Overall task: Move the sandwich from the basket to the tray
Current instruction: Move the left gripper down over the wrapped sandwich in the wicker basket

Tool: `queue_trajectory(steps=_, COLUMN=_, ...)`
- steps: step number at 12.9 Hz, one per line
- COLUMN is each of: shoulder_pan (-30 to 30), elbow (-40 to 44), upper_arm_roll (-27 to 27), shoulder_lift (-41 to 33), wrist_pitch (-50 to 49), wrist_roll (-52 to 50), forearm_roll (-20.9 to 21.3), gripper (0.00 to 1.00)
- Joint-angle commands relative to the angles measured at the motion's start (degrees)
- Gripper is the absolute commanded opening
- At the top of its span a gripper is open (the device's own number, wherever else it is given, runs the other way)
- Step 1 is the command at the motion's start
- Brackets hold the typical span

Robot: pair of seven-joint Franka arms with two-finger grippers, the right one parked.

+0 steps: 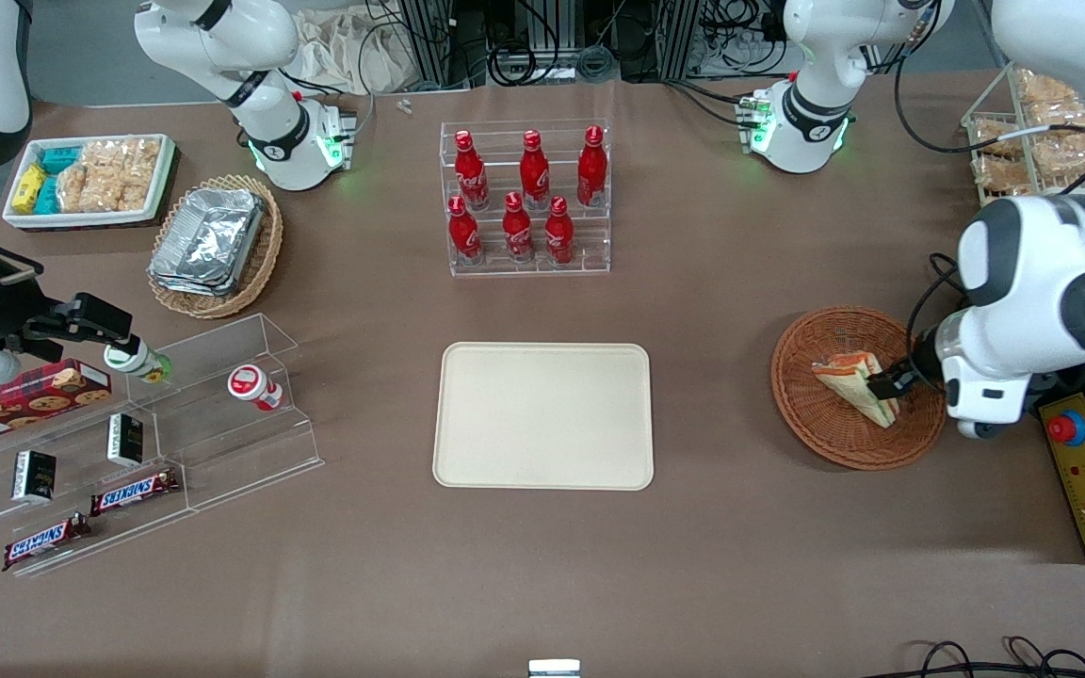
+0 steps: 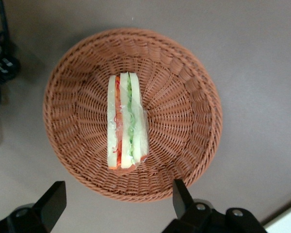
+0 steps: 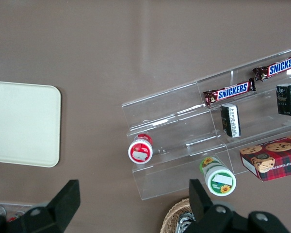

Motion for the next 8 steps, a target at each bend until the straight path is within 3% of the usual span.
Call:
queue_trajectory(steps=1, shoulder_pan=0.20, elbow=-5.63, upper_arm_roll=-0.16, shoulder_lift=-1.16, wrist_pitch=5.89, wrist_roll=-3.24, forearm_roll=0.86, gripper=0.98)
queue_trajectory(steps=8, shoulder_pan=0.12, elbow=-8.73, upper_arm_roll=3.01, shoulder_lift=2.01, wrist_pitch=12.25, wrist_roll=-4.47, forearm_roll=0.86, gripper=0.98)
